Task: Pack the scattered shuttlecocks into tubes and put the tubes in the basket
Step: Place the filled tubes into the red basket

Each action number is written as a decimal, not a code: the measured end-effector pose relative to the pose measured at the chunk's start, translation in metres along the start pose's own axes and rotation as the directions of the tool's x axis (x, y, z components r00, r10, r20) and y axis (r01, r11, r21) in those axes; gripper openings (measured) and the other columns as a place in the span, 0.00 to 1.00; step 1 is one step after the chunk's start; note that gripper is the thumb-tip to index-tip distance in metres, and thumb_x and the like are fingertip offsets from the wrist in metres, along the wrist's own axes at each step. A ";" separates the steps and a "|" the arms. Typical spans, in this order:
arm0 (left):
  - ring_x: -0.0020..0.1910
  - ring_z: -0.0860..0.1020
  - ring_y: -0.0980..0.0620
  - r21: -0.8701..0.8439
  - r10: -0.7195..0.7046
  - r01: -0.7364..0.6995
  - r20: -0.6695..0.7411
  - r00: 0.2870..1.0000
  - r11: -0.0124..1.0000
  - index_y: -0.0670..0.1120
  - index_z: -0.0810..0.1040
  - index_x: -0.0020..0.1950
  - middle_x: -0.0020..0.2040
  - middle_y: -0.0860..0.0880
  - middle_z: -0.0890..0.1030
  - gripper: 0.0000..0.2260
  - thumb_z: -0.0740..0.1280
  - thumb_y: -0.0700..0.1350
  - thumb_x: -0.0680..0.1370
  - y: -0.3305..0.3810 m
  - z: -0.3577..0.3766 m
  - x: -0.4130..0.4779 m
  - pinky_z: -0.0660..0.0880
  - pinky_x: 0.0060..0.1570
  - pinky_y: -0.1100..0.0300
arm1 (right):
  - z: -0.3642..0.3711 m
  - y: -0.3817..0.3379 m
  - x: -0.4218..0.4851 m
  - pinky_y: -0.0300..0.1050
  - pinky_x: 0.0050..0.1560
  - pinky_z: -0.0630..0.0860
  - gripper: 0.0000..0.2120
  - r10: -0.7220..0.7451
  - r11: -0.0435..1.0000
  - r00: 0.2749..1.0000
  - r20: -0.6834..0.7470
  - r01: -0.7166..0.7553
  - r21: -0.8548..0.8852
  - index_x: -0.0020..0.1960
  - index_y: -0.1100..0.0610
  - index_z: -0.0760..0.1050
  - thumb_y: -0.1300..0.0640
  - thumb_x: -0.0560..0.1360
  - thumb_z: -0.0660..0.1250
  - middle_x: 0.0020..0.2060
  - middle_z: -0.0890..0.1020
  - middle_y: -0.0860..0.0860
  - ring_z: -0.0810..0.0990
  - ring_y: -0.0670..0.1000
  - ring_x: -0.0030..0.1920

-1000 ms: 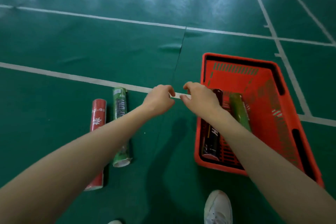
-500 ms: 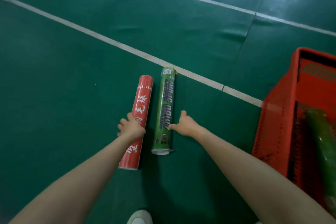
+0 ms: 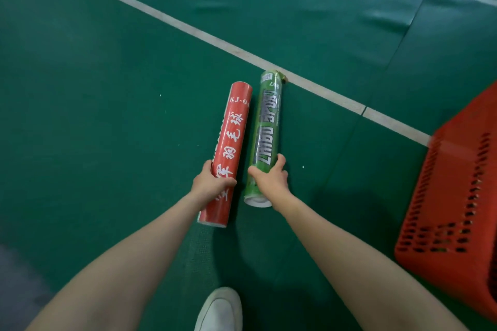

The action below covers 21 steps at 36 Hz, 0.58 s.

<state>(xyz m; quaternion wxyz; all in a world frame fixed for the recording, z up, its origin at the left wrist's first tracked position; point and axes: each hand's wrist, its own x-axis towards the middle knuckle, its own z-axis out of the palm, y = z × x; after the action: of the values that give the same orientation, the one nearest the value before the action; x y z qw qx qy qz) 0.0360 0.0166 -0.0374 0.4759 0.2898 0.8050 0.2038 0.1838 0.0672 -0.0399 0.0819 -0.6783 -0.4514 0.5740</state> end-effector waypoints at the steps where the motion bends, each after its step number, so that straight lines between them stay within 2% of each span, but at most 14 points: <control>1: 0.47 0.79 0.48 -0.011 0.030 -0.030 -0.030 0.999 0.999 0.52 0.65 0.65 0.54 0.49 0.78 0.29 0.75 0.50 0.69 0.003 0.001 -0.001 0.76 0.50 0.53 | -0.006 -0.003 -0.001 0.50 0.54 0.71 0.43 -0.026 0.998 1.000 0.001 0.026 0.049 0.77 0.46 0.42 0.45 0.73 0.66 0.71 0.62 0.57 0.72 0.59 0.62; 3: 0.47 0.80 0.48 -0.060 0.067 -0.070 -0.053 0.996 0.996 0.53 0.66 0.65 0.53 0.50 0.78 0.28 0.74 0.52 0.69 0.013 0.003 -0.003 0.77 0.51 0.52 | -0.024 -0.014 -0.007 0.57 0.60 0.72 0.44 -0.069 0.986 0.997 0.024 0.064 0.151 0.75 0.40 0.46 0.40 0.66 0.67 0.70 0.66 0.56 0.74 0.58 0.61; 5: 0.46 0.81 0.48 -0.129 0.076 -0.078 -0.019 0.997 0.989 0.54 0.68 0.62 0.52 0.50 0.80 0.25 0.74 0.53 0.69 0.028 0.005 -0.007 0.79 0.51 0.49 | -0.047 -0.024 -0.010 0.63 0.59 0.74 0.45 -0.098 0.969 0.994 0.045 0.085 0.232 0.73 0.36 0.50 0.38 0.61 0.67 0.68 0.70 0.54 0.77 0.58 0.59; 9: 0.46 0.82 0.45 -0.232 0.091 -0.072 0.072 0.993 0.970 0.50 0.67 0.63 0.52 0.46 0.80 0.26 0.73 0.53 0.70 0.072 0.005 -0.022 0.80 0.47 0.49 | -0.100 -0.041 -0.029 0.59 0.53 0.80 0.38 -0.187 0.942 0.982 0.006 0.178 0.285 0.75 0.41 0.52 0.48 0.71 0.67 0.58 0.77 0.54 0.83 0.54 0.47; 14: 0.43 0.82 0.46 -0.273 0.180 -0.129 0.170 0.969 0.953 0.48 0.65 0.65 0.52 0.44 0.80 0.25 0.71 0.52 0.73 0.142 0.007 -0.059 0.78 0.37 0.56 | -0.166 -0.056 -0.068 0.55 0.53 0.80 0.33 -0.337 0.907 0.934 -0.115 0.355 0.227 0.74 0.41 0.55 0.51 0.74 0.66 0.54 0.78 0.49 0.82 0.52 0.47; 17: 0.42 0.82 0.48 -0.274 0.251 -0.190 0.207 0.946 0.943 0.47 0.64 0.65 0.51 0.44 0.80 0.25 0.70 0.52 0.74 0.180 0.018 -0.089 0.77 0.33 0.59 | -0.205 -0.056 -0.093 0.57 0.53 0.80 0.36 -0.371 0.883 0.907 -0.201 0.411 0.226 0.75 0.41 0.53 0.50 0.72 0.67 0.56 0.77 0.49 0.82 0.53 0.48; 21: 0.41 0.83 0.48 -0.282 0.312 -0.231 0.284 0.907 0.931 0.46 0.65 0.67 0.51 0.43 0.81 0.27 0.70 0.53 0.74 0.222 0.039 -0.130 0.78 0.34 0.58 | -0.252 -0.043 -0.131 0.47 0.47 0.79 0.36 -0.378 0.852 0.866 -0.328 0.464 0.243 0.77 0.43 0.52 0.53 0.75 0.67 0.59 0.76 0.50 0.81 0.49 0.48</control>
<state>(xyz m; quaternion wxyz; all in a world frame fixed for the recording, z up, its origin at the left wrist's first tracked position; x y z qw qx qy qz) 0.1799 0.0990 0.1626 0.6002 0.3691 0.6361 0.3145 0.3847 0.1018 0.1622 0.3737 -0.6112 -0.4775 0.5086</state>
